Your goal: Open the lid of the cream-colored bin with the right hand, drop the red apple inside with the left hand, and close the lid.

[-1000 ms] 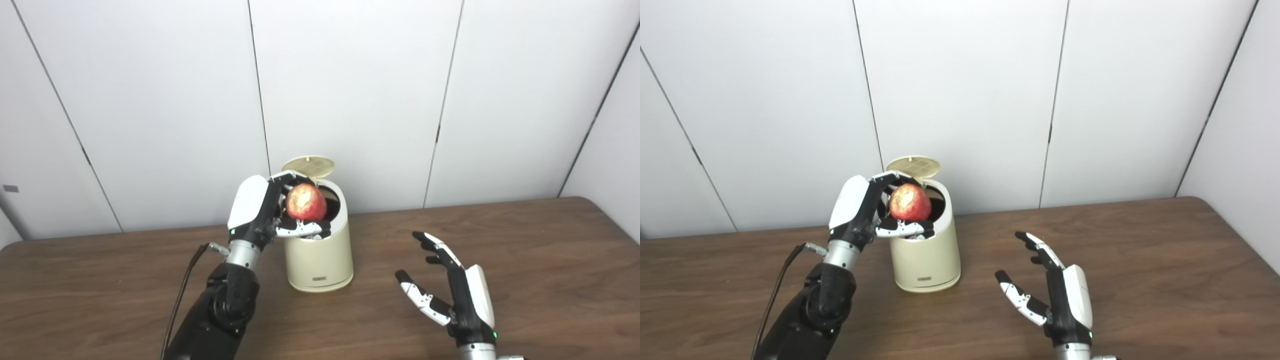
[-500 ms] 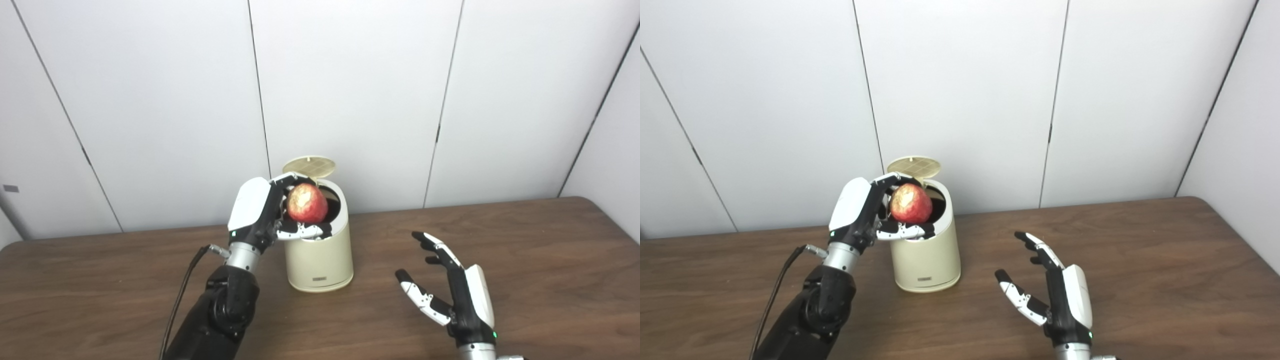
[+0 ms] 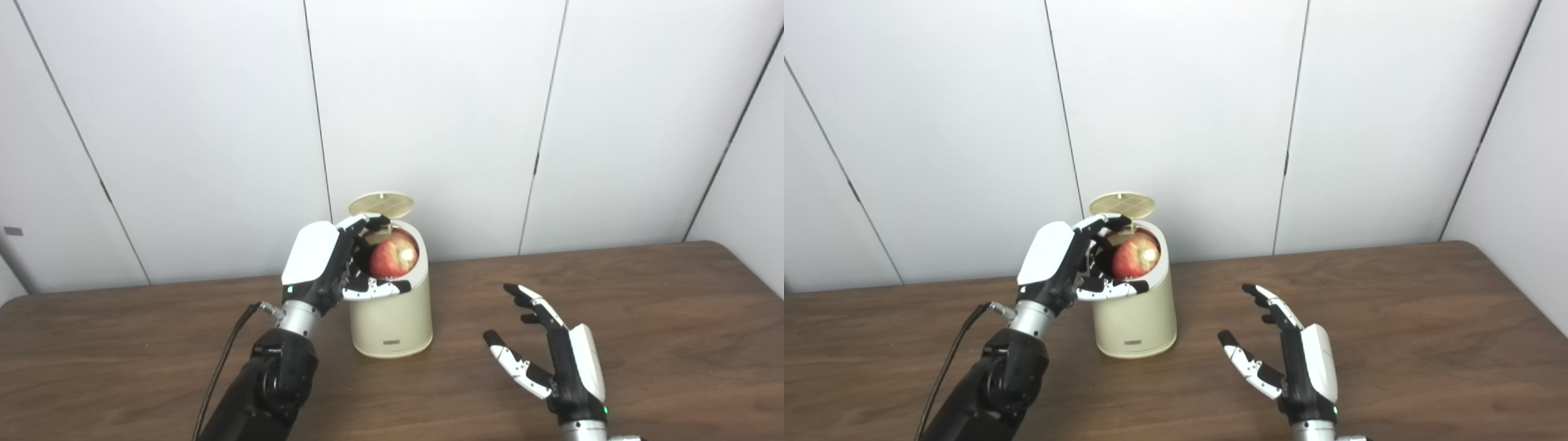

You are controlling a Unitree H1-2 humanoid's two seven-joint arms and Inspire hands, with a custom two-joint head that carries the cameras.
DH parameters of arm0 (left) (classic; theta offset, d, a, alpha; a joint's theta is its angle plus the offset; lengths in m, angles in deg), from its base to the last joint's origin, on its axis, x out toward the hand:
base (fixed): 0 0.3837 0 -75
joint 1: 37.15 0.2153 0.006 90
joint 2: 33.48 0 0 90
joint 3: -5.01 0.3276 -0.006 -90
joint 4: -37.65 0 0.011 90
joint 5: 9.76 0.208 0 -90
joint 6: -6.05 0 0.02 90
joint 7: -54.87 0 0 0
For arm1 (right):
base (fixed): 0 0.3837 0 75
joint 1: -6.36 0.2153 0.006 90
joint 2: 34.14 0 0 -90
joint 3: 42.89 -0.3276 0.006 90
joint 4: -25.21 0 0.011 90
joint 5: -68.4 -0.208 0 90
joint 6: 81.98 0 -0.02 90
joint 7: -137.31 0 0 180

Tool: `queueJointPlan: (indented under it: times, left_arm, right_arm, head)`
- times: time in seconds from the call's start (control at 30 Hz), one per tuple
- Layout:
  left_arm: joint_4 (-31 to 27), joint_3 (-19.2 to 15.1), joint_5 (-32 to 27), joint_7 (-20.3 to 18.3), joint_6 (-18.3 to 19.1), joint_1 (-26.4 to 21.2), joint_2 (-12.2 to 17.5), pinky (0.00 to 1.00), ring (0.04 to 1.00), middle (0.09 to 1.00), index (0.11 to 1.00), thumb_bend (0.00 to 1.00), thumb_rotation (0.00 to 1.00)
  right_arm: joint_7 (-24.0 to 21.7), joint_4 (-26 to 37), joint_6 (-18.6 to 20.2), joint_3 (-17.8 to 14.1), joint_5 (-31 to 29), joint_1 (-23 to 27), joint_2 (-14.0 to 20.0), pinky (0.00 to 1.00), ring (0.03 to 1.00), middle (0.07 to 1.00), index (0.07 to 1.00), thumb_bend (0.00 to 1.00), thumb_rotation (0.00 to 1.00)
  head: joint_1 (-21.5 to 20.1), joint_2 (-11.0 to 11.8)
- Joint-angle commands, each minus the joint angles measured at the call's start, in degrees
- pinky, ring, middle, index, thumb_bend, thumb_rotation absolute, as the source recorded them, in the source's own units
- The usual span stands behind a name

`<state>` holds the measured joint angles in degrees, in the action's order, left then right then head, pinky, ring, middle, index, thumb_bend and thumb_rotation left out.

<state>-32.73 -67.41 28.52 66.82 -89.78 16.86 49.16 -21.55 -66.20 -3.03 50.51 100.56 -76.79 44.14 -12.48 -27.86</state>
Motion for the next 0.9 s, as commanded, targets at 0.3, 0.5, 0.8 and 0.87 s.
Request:
queueJointPlan:
  times: [0.3, 0.5, 0.8, 0.87]
  left_arm:
    - [-2.9, 0.0, -0.1, 0.3, -2.0, 0.2, 0.1, 0.51, 0.637, 0.770, 0.763, 1.00, 0.34]
    - [-4.4, -0.6, -1.3, 0.1, -3.1, 0.9, 0.3, 0.50, 0.623, 0.757, 0.751, 1.00, 0.32]
    - [-2.0, -2.9, -8.4, 13.1, -20.9, 1.6, -1.1, 0.29, 0.362, 0.470, 0.515, 0.57, 0.02]
    - [-2.6, -1.2, -10.7, 15.1, -21.1, 1.6, -0.3, 0.27, 0.341, 0.459, 0.508, 0.53, 0.00]
  right_arm:
    - [0.7, -0.7, -0.6, 1.2, 0.4, -0.4, -1.8, 0.69, 0.791, 0.809, 0.786, 0.27, 0.52]
    - [0.7, -0.7, -0.7, 1.2, 0.2, -0.3, -1.9, 0.68, 0.789, 0.809, 0.783, 0.26, 0.51]
    - [0.8, -1.1, -1.0, 1.2, 0.1, 0.0, -1.9, 0.69, 0.792, 0.808, 0.782, 0.26, 0.50]
    - [0.9, -1.3, -0.9, 1.3, 0.3, 0.1, -1.9, 0.69, 0.793, 0.808, 0.784, 0.26, 0.51]
  head:
    - [0.3, -0.1]
    - [0.4, -0.2]
    - [0.3, -0.1]
    - [0.2, 0.0]
